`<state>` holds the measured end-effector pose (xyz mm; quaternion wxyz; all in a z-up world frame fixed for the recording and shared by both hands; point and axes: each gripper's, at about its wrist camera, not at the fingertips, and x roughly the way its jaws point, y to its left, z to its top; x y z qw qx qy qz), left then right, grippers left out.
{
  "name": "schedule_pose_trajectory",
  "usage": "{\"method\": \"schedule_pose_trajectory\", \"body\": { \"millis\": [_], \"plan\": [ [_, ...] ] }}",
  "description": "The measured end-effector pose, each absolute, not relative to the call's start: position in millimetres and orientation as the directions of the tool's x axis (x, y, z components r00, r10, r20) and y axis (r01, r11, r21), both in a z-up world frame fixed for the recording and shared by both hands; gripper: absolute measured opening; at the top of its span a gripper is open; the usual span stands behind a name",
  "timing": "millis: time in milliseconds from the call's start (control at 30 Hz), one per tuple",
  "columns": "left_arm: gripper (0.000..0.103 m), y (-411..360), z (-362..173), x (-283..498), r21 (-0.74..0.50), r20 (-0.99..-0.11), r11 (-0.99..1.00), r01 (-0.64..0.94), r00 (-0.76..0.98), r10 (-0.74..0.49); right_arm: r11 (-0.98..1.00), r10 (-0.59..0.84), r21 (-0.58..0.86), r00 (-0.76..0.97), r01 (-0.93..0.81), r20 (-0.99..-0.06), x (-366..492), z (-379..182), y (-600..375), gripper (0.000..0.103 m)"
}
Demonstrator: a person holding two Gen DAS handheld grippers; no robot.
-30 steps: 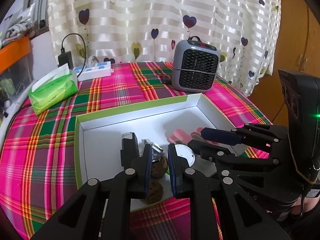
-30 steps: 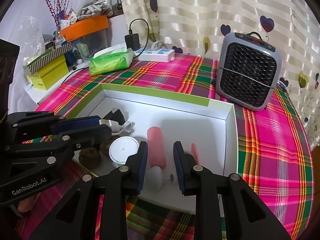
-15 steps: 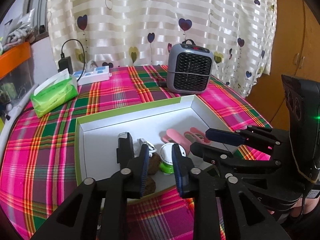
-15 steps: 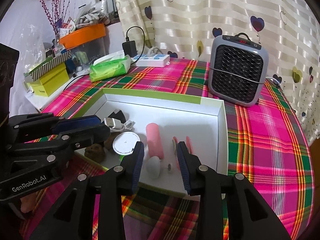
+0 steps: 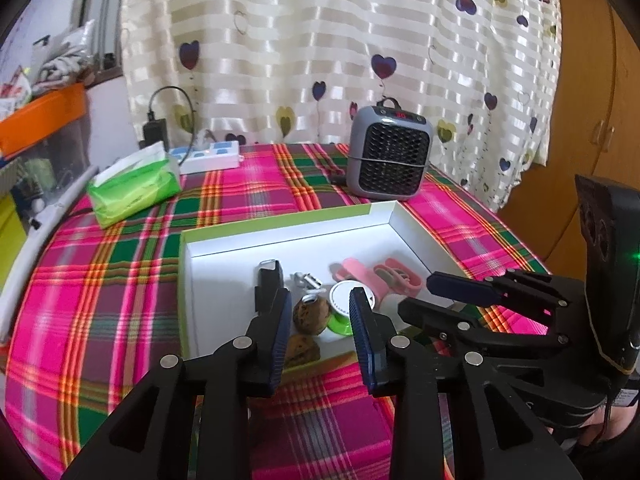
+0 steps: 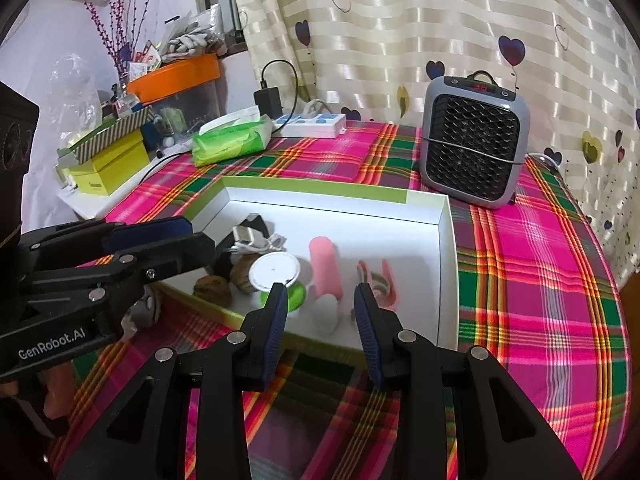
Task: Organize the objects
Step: 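Open the left gripper to release the white cable into the box, then withdraw both grippers and move the left gripper to the black round device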
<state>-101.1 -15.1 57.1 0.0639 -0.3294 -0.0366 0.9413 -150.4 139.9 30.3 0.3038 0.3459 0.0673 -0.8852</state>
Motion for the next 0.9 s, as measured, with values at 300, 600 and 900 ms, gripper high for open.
{"method": "schedule_pose_trajectory", "body": {
  "millis": [300, 600, 900],
  "plan": [
    [0.028, -18.7, 59.2, -76.1, -0.114, -0.607, -0.992, -0.057, -0.787, 0.115, -0.783, -0.519, 0.086, -0.570, 0.617, -0.638, -121.6, 37.2, 137.2, 0.036],
    [0.028, -13.2, 61.3, -54.4, -0.067, -0.602, -0.997, -0.047, -0.795, 0.078, -0.760, -0.546, 0.103, -0.545, 0.642, -0.637, -101.1, 36.5, 133.6, 0.036],
    [0.027, -10.1, 58.8, -39.6, -0.044, -0.605, -0.998, -0.044, -0.794, 0.062, -0.743, -0.563, 0.110, -0.527, 0.660, -0.637, -85.0, 35.8, 132.1, 0.036]
  ]
}}
